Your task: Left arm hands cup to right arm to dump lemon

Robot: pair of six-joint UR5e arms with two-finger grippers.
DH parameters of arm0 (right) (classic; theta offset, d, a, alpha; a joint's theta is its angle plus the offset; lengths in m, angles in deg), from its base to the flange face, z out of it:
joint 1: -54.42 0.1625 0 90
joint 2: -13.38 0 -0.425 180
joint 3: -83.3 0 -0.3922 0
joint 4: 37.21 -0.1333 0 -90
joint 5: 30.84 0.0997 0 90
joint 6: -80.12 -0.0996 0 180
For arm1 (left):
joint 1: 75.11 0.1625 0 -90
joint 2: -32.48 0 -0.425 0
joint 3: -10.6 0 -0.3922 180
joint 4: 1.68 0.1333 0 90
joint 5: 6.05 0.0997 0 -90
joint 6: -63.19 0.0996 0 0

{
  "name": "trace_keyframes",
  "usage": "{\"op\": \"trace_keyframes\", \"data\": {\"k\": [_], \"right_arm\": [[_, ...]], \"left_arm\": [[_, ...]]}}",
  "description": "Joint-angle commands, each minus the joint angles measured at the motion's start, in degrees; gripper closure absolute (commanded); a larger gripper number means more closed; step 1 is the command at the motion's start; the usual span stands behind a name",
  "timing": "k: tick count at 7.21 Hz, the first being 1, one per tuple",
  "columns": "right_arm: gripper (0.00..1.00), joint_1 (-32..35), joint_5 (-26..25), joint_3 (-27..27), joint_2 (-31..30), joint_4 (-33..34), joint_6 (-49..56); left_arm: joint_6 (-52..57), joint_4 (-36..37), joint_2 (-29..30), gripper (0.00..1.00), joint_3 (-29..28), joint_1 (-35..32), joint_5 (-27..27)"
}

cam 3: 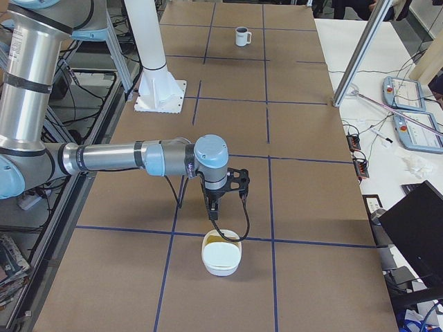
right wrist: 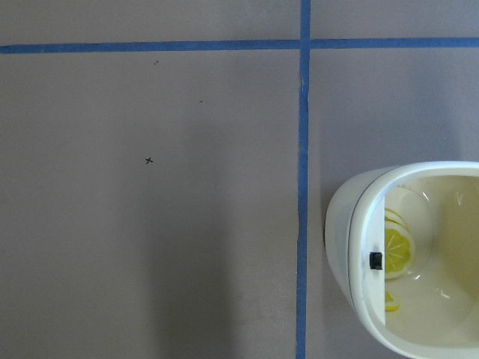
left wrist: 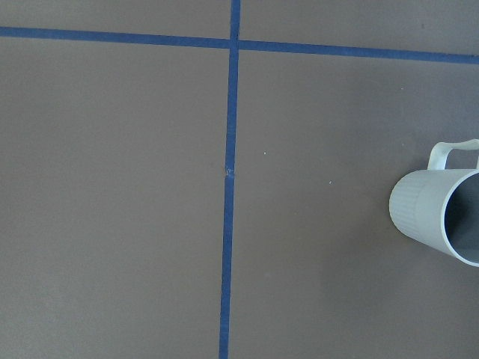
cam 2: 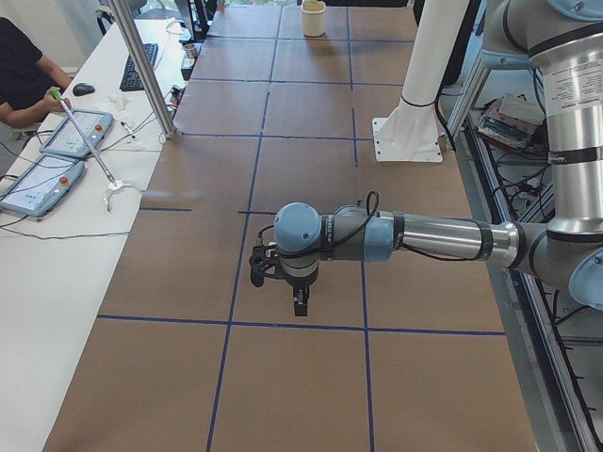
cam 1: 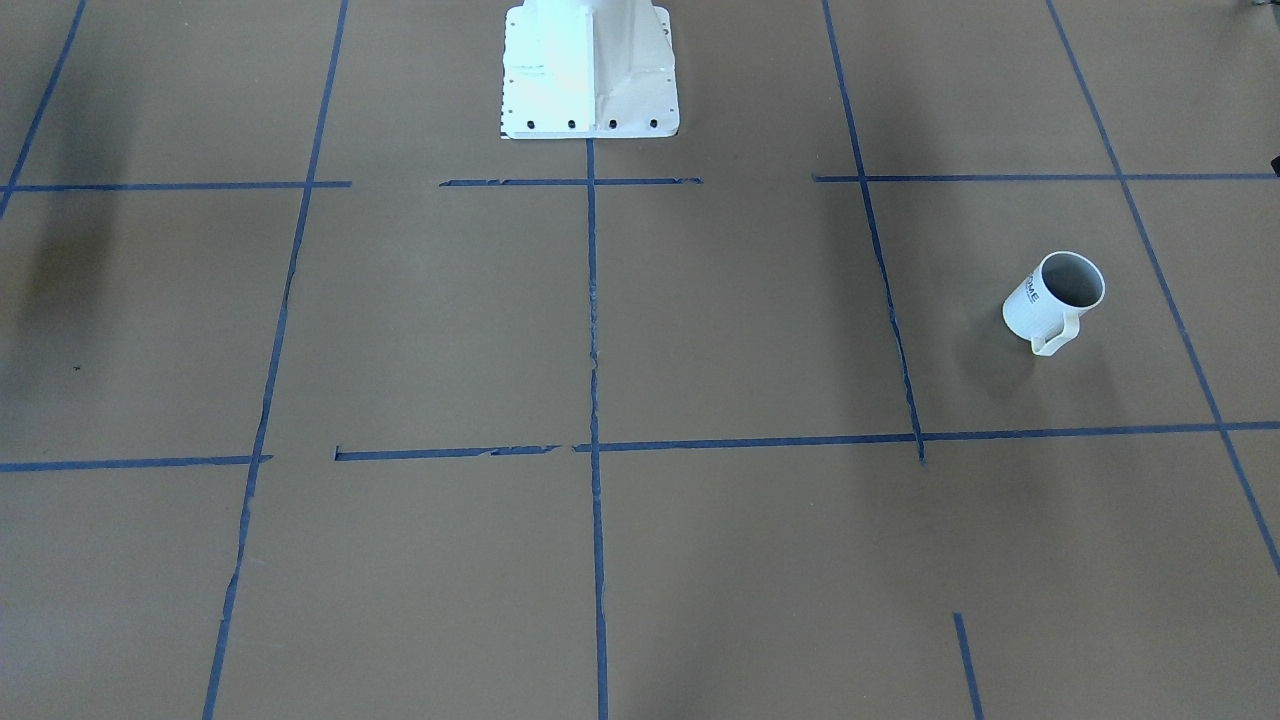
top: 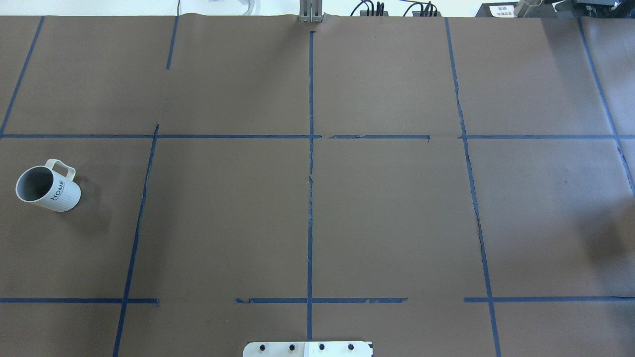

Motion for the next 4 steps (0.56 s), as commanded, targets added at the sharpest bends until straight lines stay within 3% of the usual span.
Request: {"op": "trace_keyframes", "data": {"k": [1, 4], "right_arm": [[0.0, 0.0, 0.2, 0.1, -0.1, 0.0, 0.0], [0.0, 0.0, 0.4, 0.5, -0.1, 0.0, -0.1]], "left_arm": [[-0.1, 0.5, -0.4, 0.0, 2.4, -0.1, 0.0], [-0.1, 0.5, -0.7, 0.0, 3.1, -0.2, 0.5]]}}
